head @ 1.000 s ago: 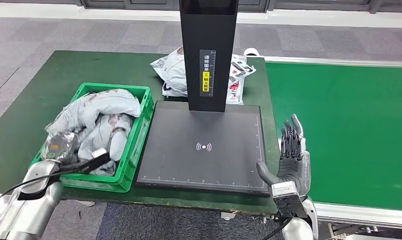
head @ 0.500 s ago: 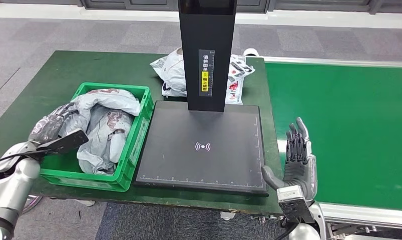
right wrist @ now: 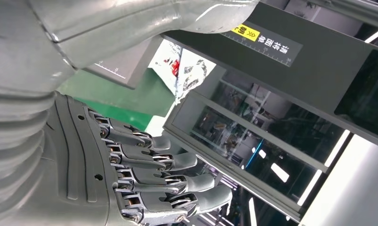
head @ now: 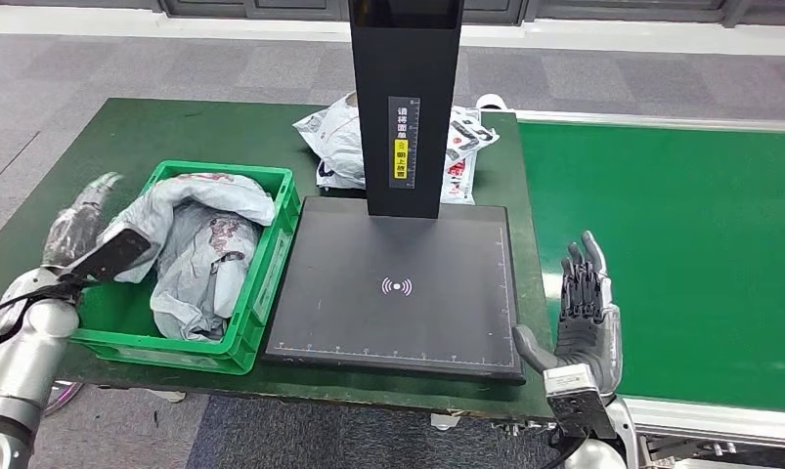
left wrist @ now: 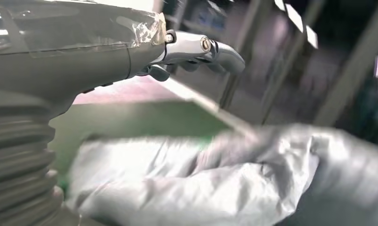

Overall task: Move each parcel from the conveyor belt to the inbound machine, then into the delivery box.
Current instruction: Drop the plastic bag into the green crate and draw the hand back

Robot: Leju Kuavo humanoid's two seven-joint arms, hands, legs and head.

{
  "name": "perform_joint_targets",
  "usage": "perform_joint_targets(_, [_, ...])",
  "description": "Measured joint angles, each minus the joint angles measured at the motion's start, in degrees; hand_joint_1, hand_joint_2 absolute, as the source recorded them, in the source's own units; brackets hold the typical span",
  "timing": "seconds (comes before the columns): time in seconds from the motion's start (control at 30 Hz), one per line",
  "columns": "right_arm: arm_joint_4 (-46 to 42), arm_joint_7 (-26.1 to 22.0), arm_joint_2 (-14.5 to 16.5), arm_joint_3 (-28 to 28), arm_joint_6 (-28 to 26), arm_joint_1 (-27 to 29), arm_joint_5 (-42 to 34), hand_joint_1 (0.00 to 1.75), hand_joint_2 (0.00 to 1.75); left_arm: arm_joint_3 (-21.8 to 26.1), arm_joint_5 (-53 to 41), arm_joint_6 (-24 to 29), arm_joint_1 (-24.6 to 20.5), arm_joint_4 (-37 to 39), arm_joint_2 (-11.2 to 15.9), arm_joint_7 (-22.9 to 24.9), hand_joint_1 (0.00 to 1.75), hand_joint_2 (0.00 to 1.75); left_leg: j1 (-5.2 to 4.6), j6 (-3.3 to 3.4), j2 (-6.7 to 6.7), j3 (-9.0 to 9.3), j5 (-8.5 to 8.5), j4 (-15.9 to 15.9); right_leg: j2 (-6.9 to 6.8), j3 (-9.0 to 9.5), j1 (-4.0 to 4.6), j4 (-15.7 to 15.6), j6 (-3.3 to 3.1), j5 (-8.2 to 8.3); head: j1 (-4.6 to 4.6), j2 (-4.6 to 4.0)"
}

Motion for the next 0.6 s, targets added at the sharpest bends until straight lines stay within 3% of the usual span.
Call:
perform_joint_targets(0.1, [0.0,0.5,0.4,0.0,-0.1,-0.3,-0.1,0.00,1.75,1.9,9.4,3.0,-0.6,-2.9,-2.5,-2.4,0.00,0.00,-0.01,0.00,0.01,0.00,0.00,0.0,0.00,0.02,0.00,0.0,0.01,0.01,0.01,0.00])
perform_joint_targets(0.17, [0.1,0.8,0.4,0.0,-0.1,-0.9,-0.8,0.00,1.75,2.7,16.1,1.9,-0.6,-5.1,-4.0,-4.5,0.00,0.00,-0.02,0.00,0.00,0.00,0.00,0.0,0.00,0.03,0.00,0.0,0.02,0.01,0.01,0.00])
perform_joint_targets(0.23, [0.7,1.0,0.4,0.0,0.5,-2.1,-2.3,0.00,1.75,2.9,23.0,-2.1,-0.6,-6.9,-5.3,-6.2,0.00,0.00,-0.03,0.00,-0.01,-0.01,0.00,0.0,0.00,0.03,-0.01,0.0,0.02,0.02,0.01,0.00])
perform_joint_targets(0.43, [7.6,1.6,0.4,0.0,3.8,-8.6,-7.7,0.00,1.75,2.5,44.5,-23.7,-3.1,-7.8,-8.5,-7.3,0.00,0.00,-0.03,0.00,0.01,0.00,0.07,0.0,0.02,0.00,-0.01,0.0,0.01,0.13,0.01,0.00])
perform_joint_targets(0.6, [13.8,1.6,0.4,0.0,5.4,-13.4,-11.1,0.00,1.75,-0.3,46.4,-26.5,-8.2,-3.1,-10.7,-7.0,0.00,0.00,-0.02,0.00,-0.04,-0.01,0.17,0.0,-0.02,0.00,-0.01,0.0,0.00,0.20,0.01,0.00])
